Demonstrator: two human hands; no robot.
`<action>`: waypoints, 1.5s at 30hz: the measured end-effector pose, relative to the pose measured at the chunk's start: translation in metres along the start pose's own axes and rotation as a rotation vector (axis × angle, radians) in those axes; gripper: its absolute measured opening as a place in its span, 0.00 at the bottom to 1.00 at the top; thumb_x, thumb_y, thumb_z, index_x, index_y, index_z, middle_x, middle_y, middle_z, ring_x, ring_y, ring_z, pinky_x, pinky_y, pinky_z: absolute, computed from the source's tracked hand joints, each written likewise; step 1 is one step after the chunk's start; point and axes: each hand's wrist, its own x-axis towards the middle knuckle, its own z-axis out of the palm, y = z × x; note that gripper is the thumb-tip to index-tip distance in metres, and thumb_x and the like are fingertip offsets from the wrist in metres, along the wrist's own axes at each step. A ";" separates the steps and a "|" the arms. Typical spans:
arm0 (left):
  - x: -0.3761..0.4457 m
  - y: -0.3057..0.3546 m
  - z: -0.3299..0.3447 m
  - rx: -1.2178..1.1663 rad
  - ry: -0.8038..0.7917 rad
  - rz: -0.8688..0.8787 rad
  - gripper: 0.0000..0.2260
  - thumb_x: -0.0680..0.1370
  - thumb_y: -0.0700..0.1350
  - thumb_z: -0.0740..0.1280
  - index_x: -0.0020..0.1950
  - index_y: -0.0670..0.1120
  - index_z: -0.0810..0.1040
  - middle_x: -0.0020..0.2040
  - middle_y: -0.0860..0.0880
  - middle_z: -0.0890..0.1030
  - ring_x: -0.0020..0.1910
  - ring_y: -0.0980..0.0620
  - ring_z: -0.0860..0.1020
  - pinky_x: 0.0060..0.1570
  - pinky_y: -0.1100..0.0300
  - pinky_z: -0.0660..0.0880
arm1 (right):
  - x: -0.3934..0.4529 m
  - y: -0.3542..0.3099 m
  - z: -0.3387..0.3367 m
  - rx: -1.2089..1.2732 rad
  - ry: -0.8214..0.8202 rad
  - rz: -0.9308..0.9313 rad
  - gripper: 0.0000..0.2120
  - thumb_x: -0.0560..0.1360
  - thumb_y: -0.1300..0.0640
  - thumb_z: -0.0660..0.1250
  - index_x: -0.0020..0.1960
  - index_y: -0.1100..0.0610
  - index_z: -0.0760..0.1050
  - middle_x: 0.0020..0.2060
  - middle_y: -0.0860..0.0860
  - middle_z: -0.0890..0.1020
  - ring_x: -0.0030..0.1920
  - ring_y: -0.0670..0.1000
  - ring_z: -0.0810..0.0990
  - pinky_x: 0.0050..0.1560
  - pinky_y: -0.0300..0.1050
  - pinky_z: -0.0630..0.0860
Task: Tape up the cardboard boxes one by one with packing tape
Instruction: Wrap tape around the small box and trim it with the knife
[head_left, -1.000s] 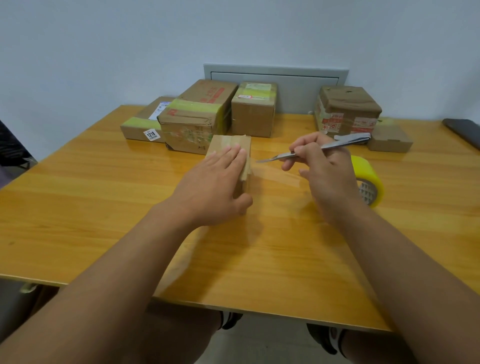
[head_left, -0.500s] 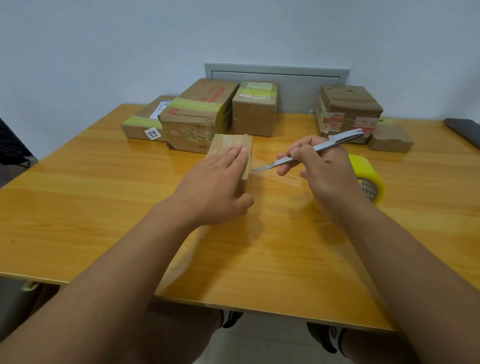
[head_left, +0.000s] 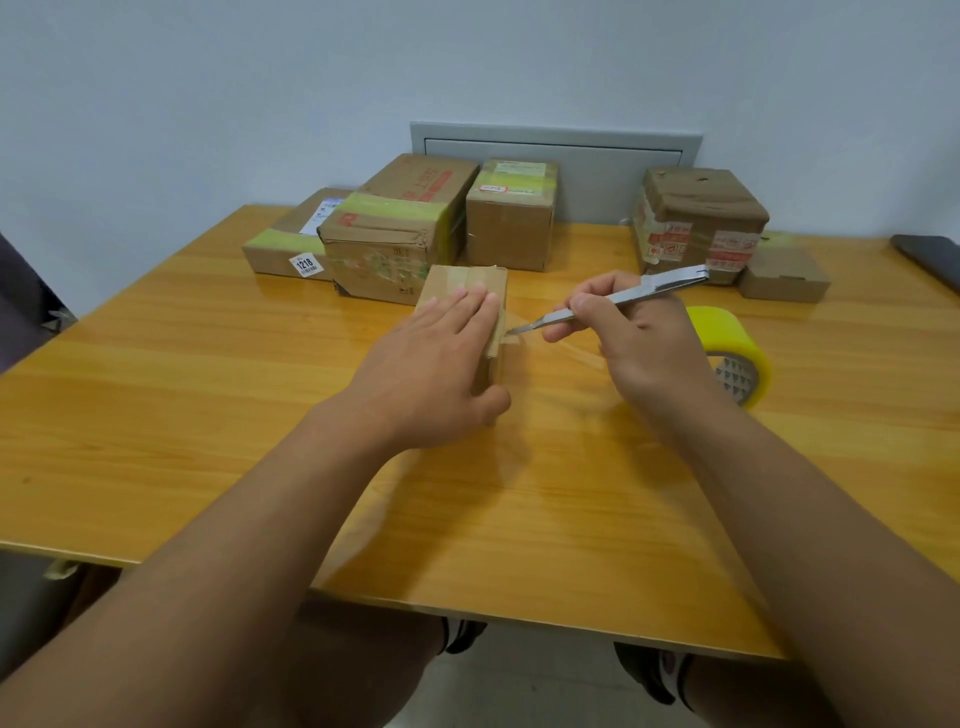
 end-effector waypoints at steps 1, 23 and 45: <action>0.000 0.000 0.000 0.001 0.003 0.001 0.39 0.79 0.59 0.59 0.81 0.48 0.42 0.81 0.49 0.43 0.79 0.54 0.42 0.78 0.56 0.43 | 0.000 0.002 0.001 -0.007 0.012 -0.009 0.06 0.81 0.56 0.62 0.47 0.56 0.76 0.36 0.48 0.86 0.31 0.38 0.75 0.32 0.30 0.67; -0.005 0.007 -0.010 -0.076 -0.035 -0.042 0.36 0.80 0.55 0.60 0.81 0.47 0.44 0.81 0.49 0.45 0.80 0.53 0.44 0.76 0.57 0.44 | -0.034 -0.008 -0.045 -0.192 -0.364 -0.222 0.32 0.76 0.77 0.57 0.73 0.49 0.65 0.57 0.51 0.76 0.57 0.42 0.79 0.55 0.34 0.75; -0.004 0.008 -0.017 -0.253 -0.023 -0.074 0.25 0.82 0.43 0.56 0.80 0.46 0.56 0.81 0.48 0.53 0.79 0.52 0.50 0.76 0.57 0.47 | -0.077 0.024 -0.034 -1.076 -0.802 -0.455 0.23 0.83 0.56 0.56 0.76 0.42 0.60 0.66 0.46 0.68 0.60 0.51 0.69 0.54 0.50 0.75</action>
